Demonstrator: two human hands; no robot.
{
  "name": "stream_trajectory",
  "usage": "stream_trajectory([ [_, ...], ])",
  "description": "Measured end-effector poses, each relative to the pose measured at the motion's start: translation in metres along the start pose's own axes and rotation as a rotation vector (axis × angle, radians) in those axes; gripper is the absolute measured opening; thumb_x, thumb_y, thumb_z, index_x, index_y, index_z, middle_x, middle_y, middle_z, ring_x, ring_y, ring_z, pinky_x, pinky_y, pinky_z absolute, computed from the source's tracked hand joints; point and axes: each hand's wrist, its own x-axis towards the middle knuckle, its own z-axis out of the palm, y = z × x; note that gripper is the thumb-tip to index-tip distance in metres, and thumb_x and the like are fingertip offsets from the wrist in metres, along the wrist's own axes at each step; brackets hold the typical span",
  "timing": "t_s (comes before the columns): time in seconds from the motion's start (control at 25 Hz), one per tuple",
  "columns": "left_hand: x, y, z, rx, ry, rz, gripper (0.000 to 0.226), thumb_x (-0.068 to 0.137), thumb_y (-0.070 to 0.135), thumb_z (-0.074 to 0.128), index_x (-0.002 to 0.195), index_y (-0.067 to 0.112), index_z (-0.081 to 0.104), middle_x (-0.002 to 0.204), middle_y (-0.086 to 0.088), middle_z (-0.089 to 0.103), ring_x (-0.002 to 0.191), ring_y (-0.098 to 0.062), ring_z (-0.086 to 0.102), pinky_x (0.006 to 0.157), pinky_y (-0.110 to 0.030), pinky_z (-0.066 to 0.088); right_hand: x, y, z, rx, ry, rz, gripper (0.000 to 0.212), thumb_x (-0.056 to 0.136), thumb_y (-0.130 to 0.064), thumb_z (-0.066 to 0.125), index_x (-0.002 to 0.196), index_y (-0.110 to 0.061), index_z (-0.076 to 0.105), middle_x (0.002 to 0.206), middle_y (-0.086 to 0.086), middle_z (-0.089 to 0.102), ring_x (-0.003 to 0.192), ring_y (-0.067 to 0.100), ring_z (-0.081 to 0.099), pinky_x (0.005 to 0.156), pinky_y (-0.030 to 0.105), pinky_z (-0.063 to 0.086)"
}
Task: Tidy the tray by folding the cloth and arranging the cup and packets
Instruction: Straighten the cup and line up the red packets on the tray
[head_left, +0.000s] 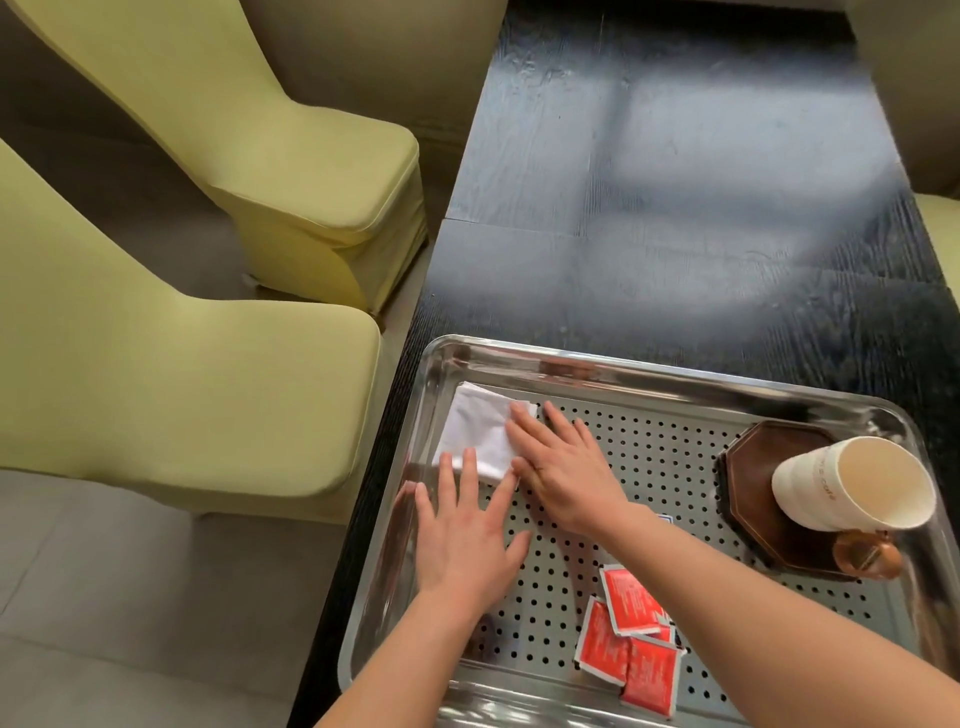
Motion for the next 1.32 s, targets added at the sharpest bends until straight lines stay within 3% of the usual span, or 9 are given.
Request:
stream_trajectory([
  [0.12, 0.002, 0.002, -0.006, -0.101, 0.042, -0.050, 0.072, 0.092, 0.065, 0.031, 0.154, 0.042, 0.002, 0.166, -0.012, -0.010, 0.149, -0.042, -0.017, 0.121, -0.057, 0.000, -0.005, -0.009, 0.000, 0.076, 0.253, 0.148, 0.047, 0.103, -0.041, 0.042, 0.148, -0.026, 0.044, 0.161, -0.004, 0.034, 0.148, 0.027, 0.026, 0.118, 0.047, 0.026],
  [0.2, 0.003, 0.006, -0.009, -0.231, 0.064, -0.123, 0.069, 0.093, 0.060, 0.038, 0.154, 0.038, 0.014, 0.166, -0.011, -0.002, 0.150, -0.041, -0.011, 0.121, -0.053, 0.008, 0.001, -0.017, -0.003, 0.125, 0.340, 0.330, 0.031, 0.098, -0.041, 0.051, 0.119, -0.021, 0.063, 0.126, 0.001, 0.059, 0.119, 0.027, 0.048, 0.097, 0.041, 0.039],
  [0.36, 0.006, 0.015, -0.011, -0.432, 0.069, -0.164, 0.064, 0.093, 0.047, 0.051, 0.151, 0.034, 0.026, 0.166, -0.006, 0.002, 0.151, -0.036, -0.010, 0.118, -0.049, 0.023, 0.024, -0.030, -0.014, 0.206, 0.234, 0.467, 0.029, 0.093, -0.045, 0.056, 0.089, -0.017, 0.058, 0.100, 0.003, 0.060, 0.102, 0.027, 0.049, 0.087, 0.041, 0.042],
  [0.56, 0.016, 0.011, -0.016, -0.464, 0.101, -0.175, 0.061, 0.094, 0.042, 0.050, 0.150, 0.027, 0.031, 0.166, -0.007, 0.002, 0.152, -0.027, -0.007, 0.120, -0.045, 0.020, 0.045, -0.031, -0.024, 0.191, 0.224, 0.479, 0.031, 0.093, -0.042, 0.058, 0.101, -0.012, 0.063, 0.102, 0.007, 0.063, 0.107, 0.031, 0.051, 0.083, 0.040, 0.042],
  [0.68, 0.022, 0.006, -0.017, -0.295, 0.100, -0.156, 0.064, 0.094, 0.040, 0.046, 0.152, 0.024, 0.027, 0.166, -0.011, 0.003, 0.152, -0.030, -0.006, 0.121, -0.046, 0.013, 0.050, -0.034, -0.024, 0.270, 0.200, 0.500, 0.029, 0.093, -0.041, 0.059, 0.100, -0.013, 0.062, 0.098, 0.006, 0.068, 0.103, 0.031, 0.057, 0.073, 0.037, 0.043],
  [0.84, 0.029, 0.003, -0.023, -0.164, 0.131, -0.150, 0.065, 0.092, 0.035, 0.046, 0.152, 0.015, 0.028, 0.164, -0.019, 0.010, 0.149, -0.035, 0.008, 0.118, -0.049, 0.019, 0.048, -0.039, -0.025, 0.360, 0.177, 0.536, 0.031, 0.092, -0.042, 0.062, 0.105, -0.014, 0.064, 0.101, 0.005, 0.071, 0.096, 0.029, 0.064, 0.078, 0.038, 0.051],
  [1.04, 0.029, 0.002, -0.022, -0.218, 0.129, -0.108, 0.078, 0.091, 0.031, 0.049, 0.156, 0.019, 0.009, 0.165, -0.017, -0.004, 0.152, -0.033, -0.009, 0.122, -0.046, 0.003, 0.047, -0.034, -0.031, 0.534, 0.165, 0.529, 0.035, 0.091, -0.040, 0.066, 0.113, -0.014, 0.061, 0.104, 0.004, 0.070, 0.101, 0.026, 0.064, 0.074, 0.034, 0.044],
  [1.2, 0.029, -0.001, -0.021, -0.235, 0.133, -0.048, 0.082, 0.092, 0.039, 0.052, 0.157, 0.030, 0.002, 0.165, -0.014, -0.011, 0.151, -0.030, -0.017, 0.120, -0.042, -0.008, 0.038, -0.034, -0.024, 0.081, 0.313, 0.312, 0.057, 0.098, -0.038, 0.053, 0.150, -0.024, 0.036, 0.142, 0.000, 0.052, 0.127, 0.027, 0.045, 0.094, 0.041, 0.047],
  [1.32, 0.032, -0.002, -0.022, -0.209, 0.076, -0.055, 0.082, 0.092, 0.045, 0.052, 0.157, 0.032, 0.003, 0.164, -0.016, -0.015, 0.149, -0.031, -0.022, 0.121, -0.045, -0.006, 0.043, -0.034, -0.021, -0.136, 0.194, 0.100, 0.053, 0.102, -0.035, 0.039, 0.155, -0.028, 0.030, 0.165, -0.008, 0.026, 0.148, 0.029, 0.024, 0.112, 0.043, 0.033],
])
